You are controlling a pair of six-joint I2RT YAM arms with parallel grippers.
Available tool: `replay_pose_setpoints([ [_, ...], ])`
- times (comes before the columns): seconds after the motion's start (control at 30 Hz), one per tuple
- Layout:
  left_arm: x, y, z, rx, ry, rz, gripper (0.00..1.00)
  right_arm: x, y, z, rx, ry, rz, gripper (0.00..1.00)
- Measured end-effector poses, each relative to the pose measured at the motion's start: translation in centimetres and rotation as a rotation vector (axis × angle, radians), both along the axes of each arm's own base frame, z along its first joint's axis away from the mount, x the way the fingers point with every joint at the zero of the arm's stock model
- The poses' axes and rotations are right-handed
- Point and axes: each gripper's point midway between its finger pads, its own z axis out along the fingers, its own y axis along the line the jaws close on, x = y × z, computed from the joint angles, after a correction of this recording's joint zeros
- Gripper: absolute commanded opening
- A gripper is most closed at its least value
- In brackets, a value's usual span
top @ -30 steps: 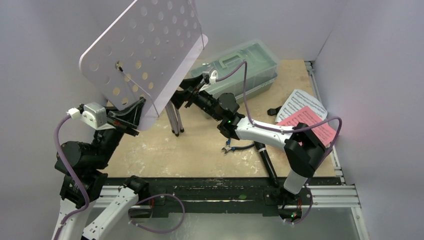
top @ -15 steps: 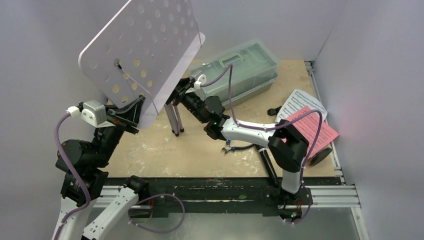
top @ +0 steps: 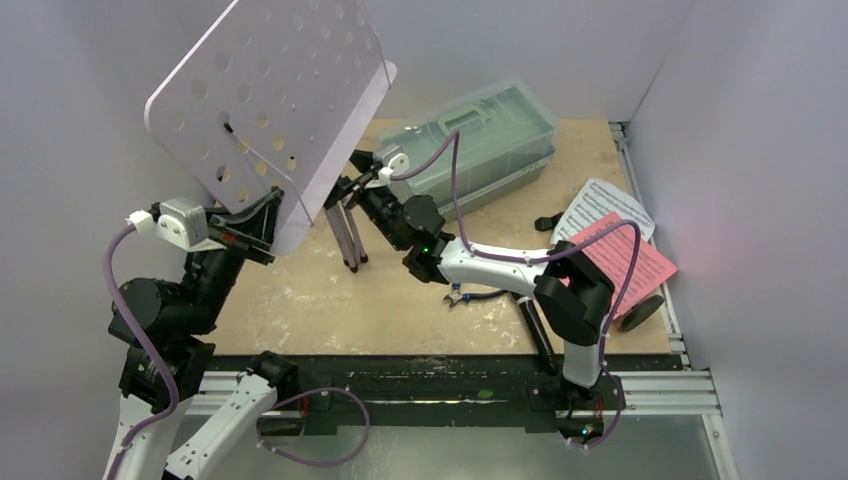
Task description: Set up the instrument practice props
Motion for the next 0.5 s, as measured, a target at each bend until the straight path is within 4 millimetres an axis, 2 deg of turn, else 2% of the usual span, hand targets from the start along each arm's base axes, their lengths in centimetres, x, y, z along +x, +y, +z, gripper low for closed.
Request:
replay_pose_setpoints([
  [0.23, 0.3, 0.2, 0.0, -0.008, 0.010, 0.013, 0.00, 0.1, -0.2, -0.2, 0.002, 0.020, -0.032, 0.78],
  [0.37, 0.5, 0.0, 0.0, -0.023, 0.021, 0.009, 0.00, -0.2, -0.6, -0.4, -0.006, 0.032, -0.025, 0.87],
  [0.5, 0.6, -0.7, 0.2, -0.010, 0.035, -0.024, 0.00, -1.9, -2.1, 0.1, -0.017, 0.051, 0.005, 0.98],
])
